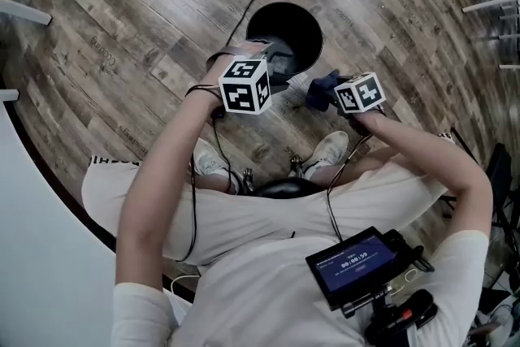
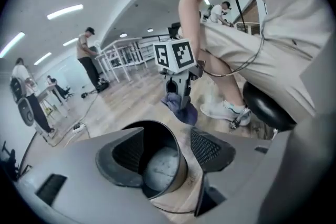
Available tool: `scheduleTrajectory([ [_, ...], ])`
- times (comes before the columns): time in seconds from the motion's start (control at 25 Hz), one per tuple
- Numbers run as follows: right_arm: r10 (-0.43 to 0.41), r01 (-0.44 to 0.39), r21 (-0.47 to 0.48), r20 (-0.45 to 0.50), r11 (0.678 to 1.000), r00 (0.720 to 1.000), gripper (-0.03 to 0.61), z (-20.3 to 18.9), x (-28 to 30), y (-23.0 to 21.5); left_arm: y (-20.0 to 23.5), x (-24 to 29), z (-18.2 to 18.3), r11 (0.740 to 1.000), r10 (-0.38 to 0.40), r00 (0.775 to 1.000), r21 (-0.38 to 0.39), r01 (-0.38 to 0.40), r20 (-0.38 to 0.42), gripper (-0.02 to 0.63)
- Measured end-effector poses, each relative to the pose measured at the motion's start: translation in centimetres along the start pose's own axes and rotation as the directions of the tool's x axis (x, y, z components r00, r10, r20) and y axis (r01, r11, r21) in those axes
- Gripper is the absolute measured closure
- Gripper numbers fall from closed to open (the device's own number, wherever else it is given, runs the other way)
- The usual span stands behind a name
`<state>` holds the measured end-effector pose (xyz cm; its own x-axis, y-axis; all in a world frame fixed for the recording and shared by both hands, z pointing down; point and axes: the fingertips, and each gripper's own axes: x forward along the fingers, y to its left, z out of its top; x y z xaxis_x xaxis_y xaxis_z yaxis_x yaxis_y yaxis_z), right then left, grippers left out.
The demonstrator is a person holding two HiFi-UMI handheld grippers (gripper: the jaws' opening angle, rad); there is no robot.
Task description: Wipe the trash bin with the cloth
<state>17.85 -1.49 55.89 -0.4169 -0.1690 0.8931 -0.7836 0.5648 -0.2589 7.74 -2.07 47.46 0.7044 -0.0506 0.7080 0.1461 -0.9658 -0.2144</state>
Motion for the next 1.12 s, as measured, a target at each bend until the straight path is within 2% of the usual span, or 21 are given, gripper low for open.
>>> scheduleTrajectory([
  [0.08, -0.039, 0.04, -0.002, 0.157, 0.999, 0.987, 0.481, 4.6, -5.3, -0.9, 2.3, -2.9, 2.1, 0.994, 0.098, 0.992, -0.06, -0.093, 0.079, 0.344],
  [0.12, -0.052, 0.052, 0.007, 0.259, 0.999, 0.964, 0.481, 7.3, -8.2, -0.9, 3.7, -4.7, 3.0, 0.984, 0.156, 0.981, -0.1, -0.144, 0.119, 0.344],
  [0.16, -0.063, 0.062, 0.016, 0.364, 0.998, 0.929, 0.482, 10.0, -11.1, -0.6, 5.1, -6.6, 4.0, 0.97, 0.219, 0.963, -0.145, -0.197, 0.156, 0.344],
  [0.2, -0.071, 0.07, 0.021, 0.465, 0.997, 0.882, 0.481, 12.5, -14.1, -0.2, 6.5, -8.8, 4.9, 0.949, 0.284, 0.94, -0.193, -0.248, 0.191, 0.345],
  [0.28, -0.078, 0.083, 0.021, 0.635, 0.996, 0.768, 0.481, 16.4, -19.5, 1.2, 8.7, -13.2, 6.8, 0.902, 0.403, 0.882, -0.27, -0.337, 0.244, 0.345],
  [0.36, -0.064, 0.091, 0.006, 0.751, 0.996, 0.657, 0.48, 18.9, -23.5, 2.9, 9.8, -17.0, 8.4, 0.86, 0.493, 0.83, -0.292, -0.419, 0.26, 0.345],
  [0.4, -0.049, 0.092, -0.01, 0.79, 0.996, 0.611, 0.481, 19.7, -24.8, 3.9, 9.9, -18.6, 9.0, 0.841, 0.529, 0.809, -0.287, -0.459, 0.256, 0.345],
  [0.48, -0.001, 0.101, -0.064, 0.837, 0.993, 0.548, 0.482, 20.8, -26.1, 6.1, 9.7, -21.0, 10.0, 0.81, 0.58, 0.775, -0.274, -0.518, 0.25, 0.345],
  [0.52, 0.026, 0.114, -0.101, 0.847, 0.988, 0.531, 0.482, 21.0, -26.3, 7.4, 9.2, -21.8, 10.4, 0.8, 0.595, 0.764, -0.274, -0.534, 0.249, 0.345],
  [0.64, 0.097, 0.158, -0.206, 0.85, 0.966, 0.517, 0.482, 20.8, -25.7, 10.5, 7.3, -23.7, 9.8, 0.769, 0.629, 0.74, -0.33, -0.547, 0.239, 0.345],
  [0.72, 0.138, 0.144, -0.246, 0.842, 0.958, 0.521, 0.482, 20.7, -24.8, 11.5, 6.2, -24.5, 8.1, 0.733, 0.657, 0.72, -0.411, -0.542, 0.221, 0.345],
  [0.8, 0.151, 0.122, -0.257, 0.823, 0.959, 0.547, 0.48, 20.5, -22.9, 11.5, 5.7, -24.4, 5.5, 0.683, 0.683, 0.709, -0.496, -0.536, 0.175, 0.345],
  [0.96, 0.122, 0.12, -0.256, 0.757, 0.959, 0.642, 0.482, 19.6, -18.0, 10.1, 6.2, -21.9, 0.6, 0.597, 0.695, 0.717, -0.604, -0.528, 0.059, 0.347],
  [1.04, 0.135, 0.055, -0.228, 0.737, 0.972, 0.662, 0.481, 19.5, -16.8, 9.7, 6.8, -20.5, -0.7, 0.559, 0.697, 0.716, -0.648, -0.517, 0.031, 0.348],
  [1.12, 0.152, -0.03, -0.178, 0.729, 0.984, 0.668, 0.481, 19.5, -16.2, 9.3, 7.5, -19.1, -1.3, 0.533, 0.698, 0.716, -0.683, -0.5, 0.02, 0.351],
])
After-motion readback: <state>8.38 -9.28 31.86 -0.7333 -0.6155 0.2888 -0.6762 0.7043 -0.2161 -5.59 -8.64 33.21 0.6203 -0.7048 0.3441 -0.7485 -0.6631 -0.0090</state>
